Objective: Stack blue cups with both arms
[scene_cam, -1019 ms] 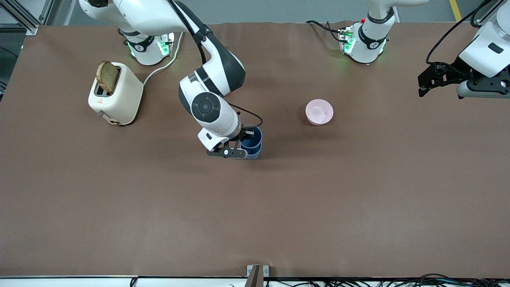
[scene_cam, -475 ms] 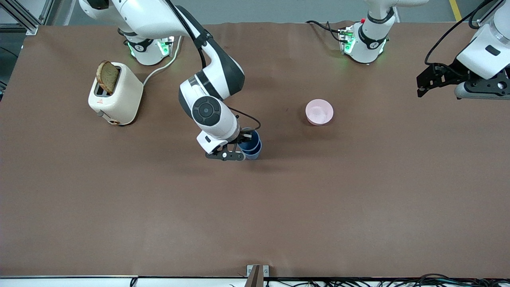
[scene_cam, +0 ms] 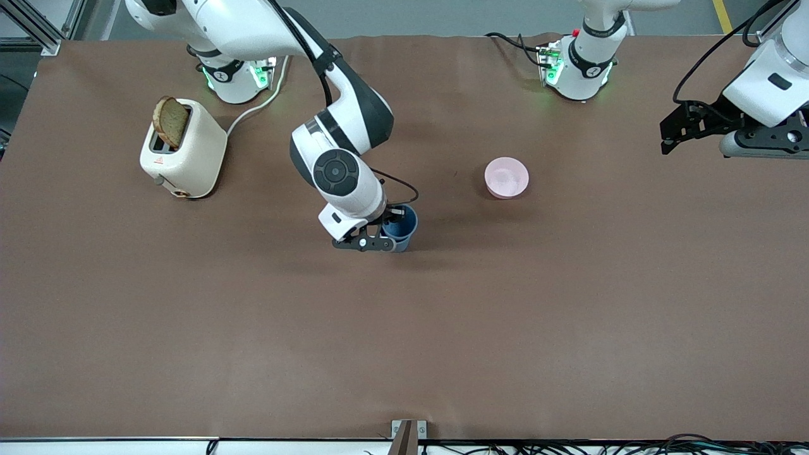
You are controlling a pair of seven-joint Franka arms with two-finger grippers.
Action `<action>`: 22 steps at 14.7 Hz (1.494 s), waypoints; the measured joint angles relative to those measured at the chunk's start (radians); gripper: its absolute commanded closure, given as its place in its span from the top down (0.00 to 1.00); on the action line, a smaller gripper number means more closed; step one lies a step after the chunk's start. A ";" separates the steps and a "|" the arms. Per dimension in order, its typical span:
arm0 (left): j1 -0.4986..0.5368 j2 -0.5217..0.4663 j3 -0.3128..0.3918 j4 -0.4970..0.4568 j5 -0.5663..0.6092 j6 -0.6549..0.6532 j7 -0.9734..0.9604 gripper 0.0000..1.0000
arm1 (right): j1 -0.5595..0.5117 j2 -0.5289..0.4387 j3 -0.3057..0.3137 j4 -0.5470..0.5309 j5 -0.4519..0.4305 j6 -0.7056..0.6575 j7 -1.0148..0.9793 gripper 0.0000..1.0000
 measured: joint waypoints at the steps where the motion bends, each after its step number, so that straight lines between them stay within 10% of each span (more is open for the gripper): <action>1: 0.000 0.000 0.000 0.000 0.000 0.000 0.000 1.00 | -0.007 -0.007 -0.006 0.007 -0.007 0.000 0.000 1.00; 14: -0.003 0.000 0.000 -0.002 0.000 0.000 0.000 1.00 | -0.223 -0.289 -0.218 0.027 -0.127 -0.241 -0.163 1.00; 22: -0.008 0.000 0.000 -0.001 0.000 0.000 0.000 1.00 | -0.649 -0.480 -0.125 0.026 -0.132 -0.414 -0.503 1.00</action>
